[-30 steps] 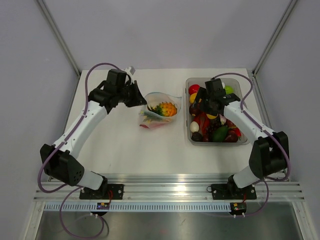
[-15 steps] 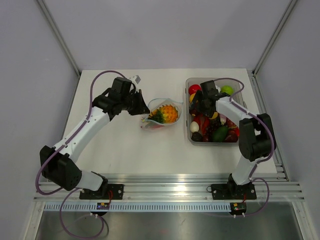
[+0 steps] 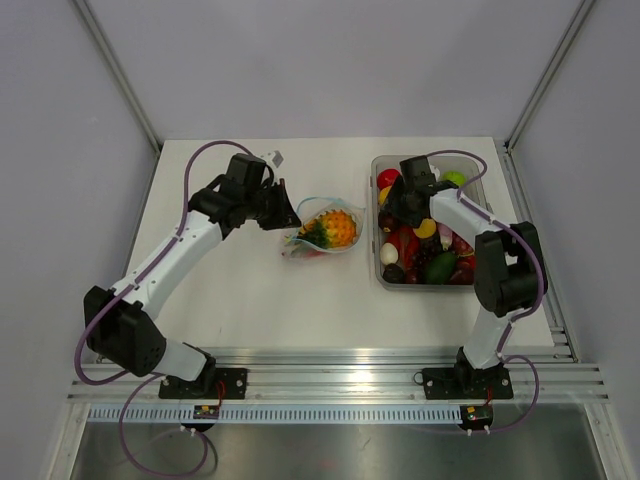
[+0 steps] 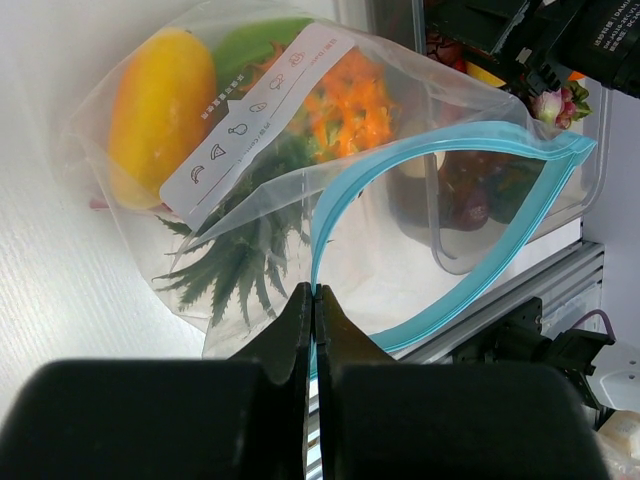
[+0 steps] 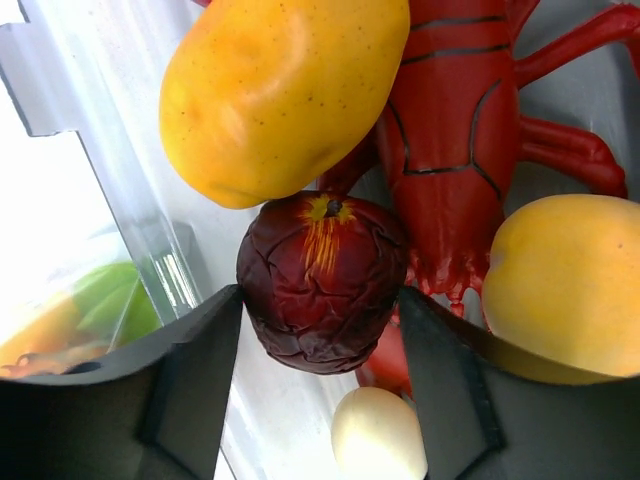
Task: Place the food in the zip-top bag and seal the zipper
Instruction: Pick up the fake fruit from the bin.
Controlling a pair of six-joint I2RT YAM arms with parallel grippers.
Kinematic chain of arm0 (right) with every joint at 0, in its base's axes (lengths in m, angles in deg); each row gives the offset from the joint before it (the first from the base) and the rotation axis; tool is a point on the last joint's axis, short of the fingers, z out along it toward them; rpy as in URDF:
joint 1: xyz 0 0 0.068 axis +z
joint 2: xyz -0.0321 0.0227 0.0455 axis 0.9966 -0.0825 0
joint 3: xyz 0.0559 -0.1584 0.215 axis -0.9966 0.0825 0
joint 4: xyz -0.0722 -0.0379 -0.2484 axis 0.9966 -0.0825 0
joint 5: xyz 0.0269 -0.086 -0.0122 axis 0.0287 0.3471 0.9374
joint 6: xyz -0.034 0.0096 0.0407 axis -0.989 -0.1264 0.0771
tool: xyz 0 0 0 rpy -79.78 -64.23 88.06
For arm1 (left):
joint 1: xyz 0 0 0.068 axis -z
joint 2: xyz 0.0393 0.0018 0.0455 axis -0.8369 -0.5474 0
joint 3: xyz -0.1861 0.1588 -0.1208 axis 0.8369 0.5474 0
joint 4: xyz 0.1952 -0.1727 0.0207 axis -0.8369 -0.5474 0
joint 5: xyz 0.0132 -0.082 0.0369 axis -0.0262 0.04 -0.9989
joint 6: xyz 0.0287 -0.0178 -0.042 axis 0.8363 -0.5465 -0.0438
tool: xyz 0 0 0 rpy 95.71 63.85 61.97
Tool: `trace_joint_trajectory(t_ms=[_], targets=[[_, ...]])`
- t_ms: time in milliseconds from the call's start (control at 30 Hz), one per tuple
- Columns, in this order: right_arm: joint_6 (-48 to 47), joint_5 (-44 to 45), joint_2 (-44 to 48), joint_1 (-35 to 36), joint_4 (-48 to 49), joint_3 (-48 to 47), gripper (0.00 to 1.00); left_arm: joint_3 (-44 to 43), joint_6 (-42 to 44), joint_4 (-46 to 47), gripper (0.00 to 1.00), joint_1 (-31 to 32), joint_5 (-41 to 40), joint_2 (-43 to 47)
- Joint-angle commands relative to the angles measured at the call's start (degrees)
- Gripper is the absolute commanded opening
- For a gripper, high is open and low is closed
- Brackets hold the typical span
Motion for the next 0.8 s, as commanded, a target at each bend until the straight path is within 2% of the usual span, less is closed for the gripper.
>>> trace_joint_trajectory(t_ms=[0, 33, 67, 200, 267, 500, 767], targets=[[-0.41, 1.22, 0.03, -0.47, 1.92, -1.23, 0.65, -2.63, -0.11, 2.27, 0.00, 0.46, 0.58, -0.16], [-0.50, 1.39, 0.29, -0.47, 2.18, -0.96, 0.59, -2.72, -0.11, 2.27, 0.00, 0.54, 0.58, -0.16], [-0.50, 1.57, 1.25, -0.47, 2.19, -0.61, 0.48, -2.63, -0.20, 2.36, 0.00, 0.63, 0.58, -0.25], [-0.59, 2.19, 4.68, -0.38, 1.92, 1.23, 0.28, -2.54, -0.29, 2.45, 0.00, 0.81, 0.49, -0.33], [-0.50, 2.19, 7.57, -0.47, 1.92, 2.90, 0.22, -2.80, -0.29, 2.54, 0.00, 0.98, 0.49, -0.51], [0.29, 0.43, 17.33, -0.47, 1.13, 8.79, 0.15, -4.39, -0.55, 2.54, 0.00, 1.51, 0.32, -1.56], [-2.95, -2.82, 31.29, -0.30, -0.36, 11.00, 0.14, -5.53, -0.20, 2.27, 0.00, 1.78, 0.58, -2.53]])
